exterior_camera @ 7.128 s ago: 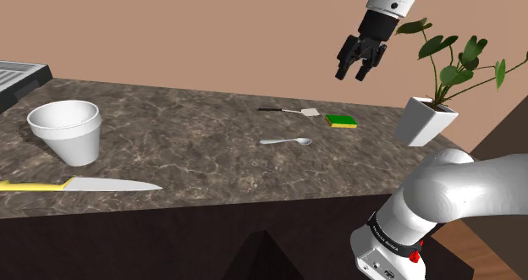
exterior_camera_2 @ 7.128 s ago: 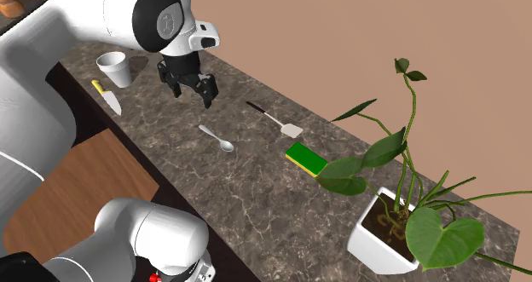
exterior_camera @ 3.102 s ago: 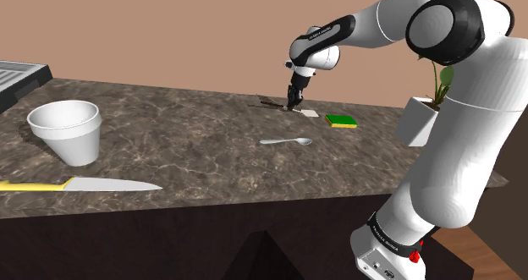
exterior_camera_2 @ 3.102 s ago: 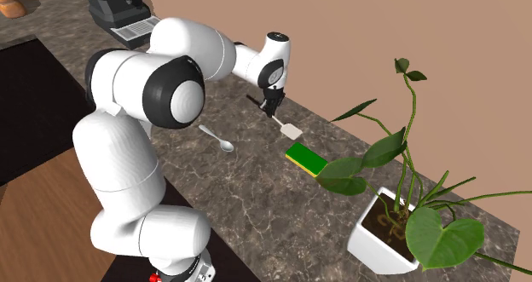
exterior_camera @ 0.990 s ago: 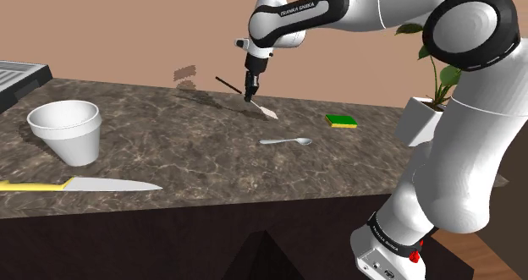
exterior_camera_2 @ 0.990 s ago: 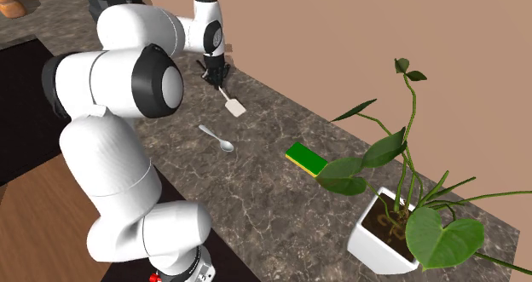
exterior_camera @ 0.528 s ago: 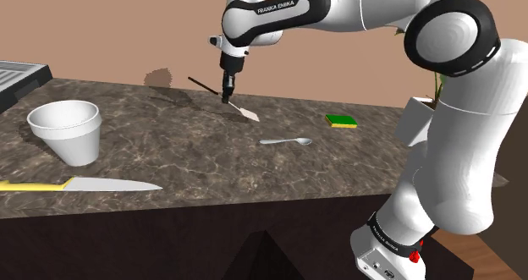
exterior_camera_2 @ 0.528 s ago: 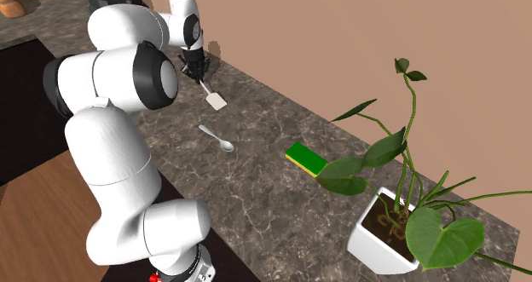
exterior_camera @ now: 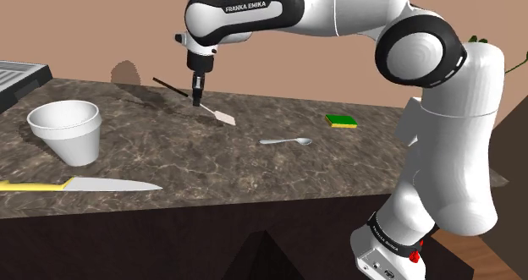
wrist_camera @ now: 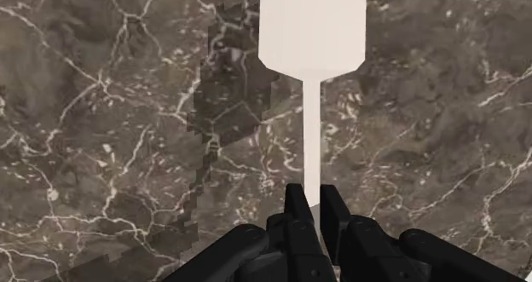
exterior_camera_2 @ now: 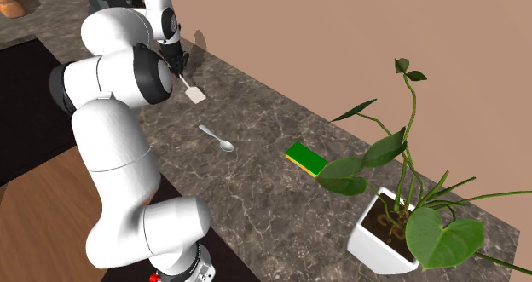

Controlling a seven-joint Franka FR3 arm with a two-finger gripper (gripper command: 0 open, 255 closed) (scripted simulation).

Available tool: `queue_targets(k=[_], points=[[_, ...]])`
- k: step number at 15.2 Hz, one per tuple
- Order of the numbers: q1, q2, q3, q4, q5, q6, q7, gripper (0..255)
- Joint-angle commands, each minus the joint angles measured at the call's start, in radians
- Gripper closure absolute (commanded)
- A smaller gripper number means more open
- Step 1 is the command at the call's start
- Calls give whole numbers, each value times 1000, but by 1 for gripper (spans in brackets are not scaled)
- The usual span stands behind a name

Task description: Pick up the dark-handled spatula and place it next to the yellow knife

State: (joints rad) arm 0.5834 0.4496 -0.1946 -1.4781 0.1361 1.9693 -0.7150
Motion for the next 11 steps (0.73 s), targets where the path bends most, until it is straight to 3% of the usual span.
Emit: queue_targets(k=[1, 5, 8, 10, 11], points=[[19, 52, 11, 76, 1, -22, 38, 255], [49, 178, 30, 279, 3, -96, 105, 255], [65, 306, 44, 495, 5, -180, 155, 255], [68, 439, 54, 727, 7, -277, 193, 255], [60, 546, 61, 919, 8, -361, 213, 255]])
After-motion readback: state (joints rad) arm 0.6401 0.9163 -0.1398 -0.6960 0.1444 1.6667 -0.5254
